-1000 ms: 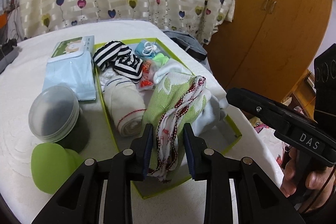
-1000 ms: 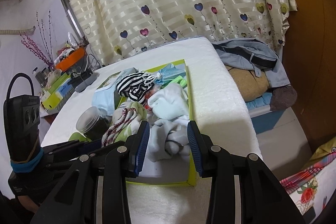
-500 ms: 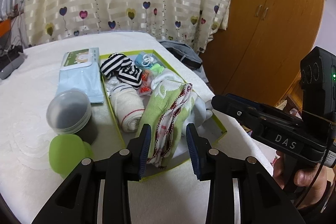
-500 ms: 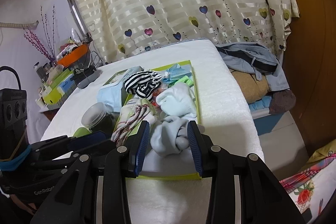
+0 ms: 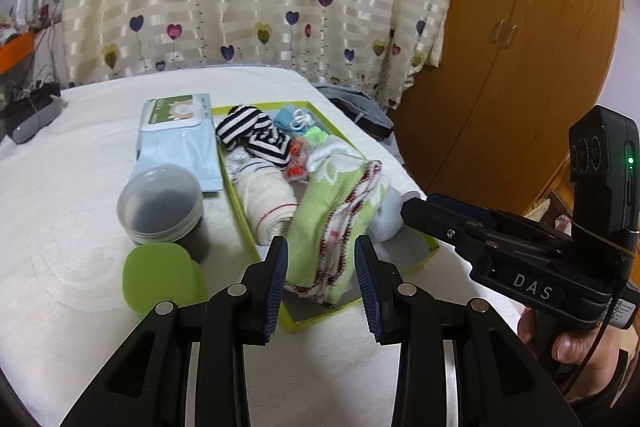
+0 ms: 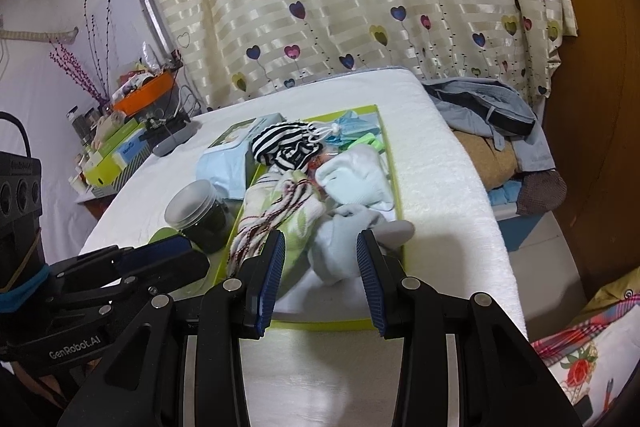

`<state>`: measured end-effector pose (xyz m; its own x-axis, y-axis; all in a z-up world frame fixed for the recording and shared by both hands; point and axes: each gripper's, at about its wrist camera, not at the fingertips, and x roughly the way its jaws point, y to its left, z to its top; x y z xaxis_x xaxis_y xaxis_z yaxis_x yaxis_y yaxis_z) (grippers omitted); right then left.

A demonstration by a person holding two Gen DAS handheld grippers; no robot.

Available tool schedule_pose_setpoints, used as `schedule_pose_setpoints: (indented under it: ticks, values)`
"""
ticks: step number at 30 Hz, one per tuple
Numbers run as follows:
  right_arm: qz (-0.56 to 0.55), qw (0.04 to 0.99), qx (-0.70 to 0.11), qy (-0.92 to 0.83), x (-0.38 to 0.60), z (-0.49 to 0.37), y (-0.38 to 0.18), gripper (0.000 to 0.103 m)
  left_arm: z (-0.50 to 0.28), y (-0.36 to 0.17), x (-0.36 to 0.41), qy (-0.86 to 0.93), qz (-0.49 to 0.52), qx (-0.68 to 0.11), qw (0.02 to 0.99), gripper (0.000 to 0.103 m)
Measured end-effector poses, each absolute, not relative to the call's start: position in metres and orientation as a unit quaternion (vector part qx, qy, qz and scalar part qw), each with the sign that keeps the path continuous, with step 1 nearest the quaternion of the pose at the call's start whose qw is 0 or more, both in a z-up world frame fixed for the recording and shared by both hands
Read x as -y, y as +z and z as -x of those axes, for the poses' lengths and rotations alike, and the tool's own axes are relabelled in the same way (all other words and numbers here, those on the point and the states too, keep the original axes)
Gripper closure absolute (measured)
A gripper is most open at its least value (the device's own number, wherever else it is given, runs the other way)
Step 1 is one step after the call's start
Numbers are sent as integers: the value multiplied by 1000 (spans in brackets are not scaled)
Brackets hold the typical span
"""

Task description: Organize soft objects

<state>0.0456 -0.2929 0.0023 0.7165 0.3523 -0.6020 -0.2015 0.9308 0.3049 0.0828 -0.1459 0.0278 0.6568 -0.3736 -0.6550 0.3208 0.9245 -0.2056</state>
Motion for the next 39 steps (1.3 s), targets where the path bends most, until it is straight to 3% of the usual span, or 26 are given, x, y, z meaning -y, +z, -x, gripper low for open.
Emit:
schedule_pose_setpoints:
  ticks: [11,12,14,15,17,18,39]
  values:
    - [-85,919,-352,153,276,-34,0,64,-76,25,135,-167,31,-367,914,70]
    - [-82,920,-352,153,274,-31,1,63,-75,24,135,-161,26,-367,916,70]
    - [-77,921,-351,152,271,-26,2,50,-69,24,135,-146,13,-364,920,70]
    - [-73,921,-350,153,269,-22,3,46,-66,24,135,-143,10,-363,921,67]
    - [-68,921,-350,155,266,-17,4,46,-61,24,134,-137,8,-368,920,51]
    - [-64,922,-349,154,264,-13,5,46,-60,25,133,-132,7,-369,920,49]
    - [-30,924,-352,147,242,8,11,46,-35,27,118,-107,0,-363,926,49]
